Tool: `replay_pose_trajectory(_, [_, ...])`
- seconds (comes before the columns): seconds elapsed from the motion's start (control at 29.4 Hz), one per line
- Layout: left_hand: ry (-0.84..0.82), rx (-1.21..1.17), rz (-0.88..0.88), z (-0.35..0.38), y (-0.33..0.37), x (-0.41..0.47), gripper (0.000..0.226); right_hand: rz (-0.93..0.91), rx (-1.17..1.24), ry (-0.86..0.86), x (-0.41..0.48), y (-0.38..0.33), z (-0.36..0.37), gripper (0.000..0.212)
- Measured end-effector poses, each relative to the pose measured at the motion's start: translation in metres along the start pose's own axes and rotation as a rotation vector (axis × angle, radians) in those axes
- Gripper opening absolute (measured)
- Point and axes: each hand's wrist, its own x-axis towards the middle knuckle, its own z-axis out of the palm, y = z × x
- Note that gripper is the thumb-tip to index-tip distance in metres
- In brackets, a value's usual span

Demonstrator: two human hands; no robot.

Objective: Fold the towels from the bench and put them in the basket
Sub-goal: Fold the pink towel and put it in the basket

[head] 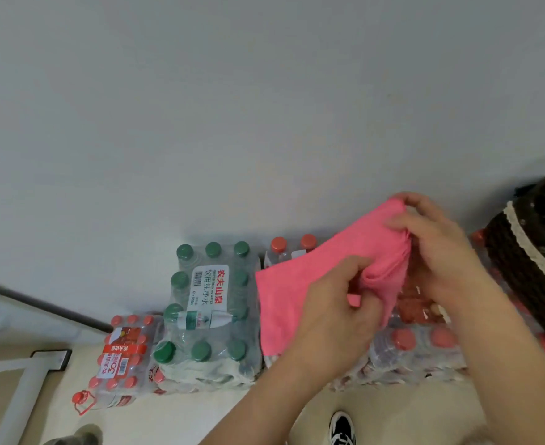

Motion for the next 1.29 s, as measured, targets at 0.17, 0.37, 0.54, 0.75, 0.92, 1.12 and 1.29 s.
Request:
replay_pose_trajectory(0.17, [-0.023, -0.395, -0.008, -0.017, 0.052, 0.006, 0.028, -0.318, -0.135, -0.039, -0.024, -0.077, 0.034, 0.041])
replay_pose_trajectory(0.37, [0.182, -0.648, -0.245, -0.065, 0.012, -0.011, 0.044, -0.391, -0.630, -0.097, 0.004, -0.018, 0.111, 0.032])
replay_pose_trajectory(0.54, [0.495, -0.268, -0.568, -0.112, -0.069, -0.037, 0.018, -0.083, -0.591, -0.277, 0.017, 0.095, 0.167, 0.025])
replay_pose_trajectory(0.75, [0.705, 0.093, -0.661, -0.171, -0.123, -0.073, 0.003, -0.108, -0.722, -0.519, -0.003, 0.139, 0.189, 0.047])
replay_pose_trajectory(0.92, [0.713, 0.068, -0.707, -0.201, -0.134, -0.074, 0.032, -0.529, -1.329, -0.627, -0.017, 0.156, 0.174, 0.057])
replay_pose_trajectory(1.12, [0.479, 0.231, -0.607, -0.214, -0.140, -0.050, 0.043, -0.510, -1.649, -0.530, -0.024, 0.200, 0.171, 0.072])
replay_pose_trajectory(1.29, [0.494, 0.381, -0.492, -0.208, -0.147, -0.049, 0.039, -0.490, -1.620, -0.543, -0.020, 0.200, 0.171, 0.072])
